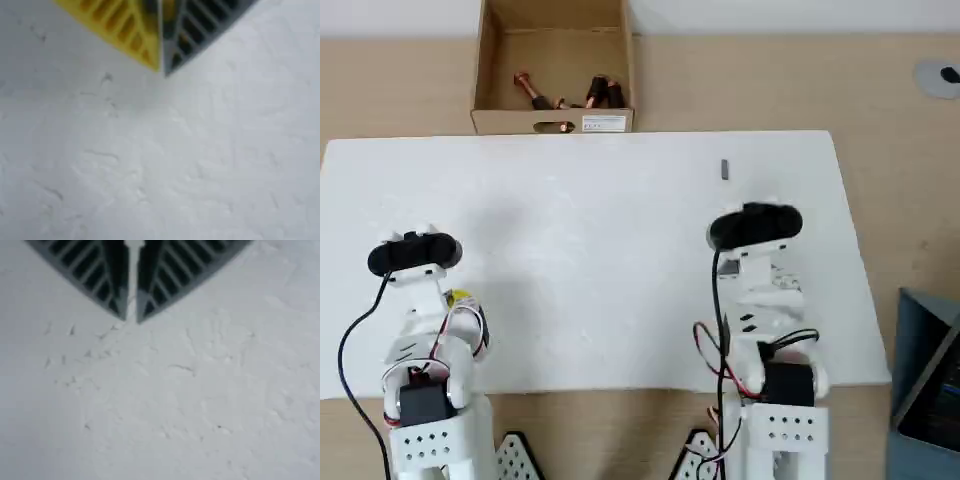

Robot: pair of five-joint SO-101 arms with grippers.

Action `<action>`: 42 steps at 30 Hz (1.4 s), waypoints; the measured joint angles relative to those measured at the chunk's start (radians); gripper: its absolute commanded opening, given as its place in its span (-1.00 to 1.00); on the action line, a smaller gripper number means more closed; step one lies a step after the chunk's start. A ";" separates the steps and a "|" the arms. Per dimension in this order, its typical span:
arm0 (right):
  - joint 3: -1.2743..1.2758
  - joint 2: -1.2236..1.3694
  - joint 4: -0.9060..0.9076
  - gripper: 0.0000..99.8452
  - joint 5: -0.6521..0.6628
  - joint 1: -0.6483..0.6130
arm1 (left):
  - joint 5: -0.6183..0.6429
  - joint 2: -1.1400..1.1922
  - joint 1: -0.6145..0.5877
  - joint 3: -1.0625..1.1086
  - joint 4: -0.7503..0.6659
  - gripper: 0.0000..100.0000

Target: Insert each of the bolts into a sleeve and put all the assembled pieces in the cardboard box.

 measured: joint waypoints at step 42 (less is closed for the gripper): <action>0.158 -0.157 -0.060 -0.98 0.000 -0.008 | 0.000 0.000 0.000 0.000 0.000 -0.99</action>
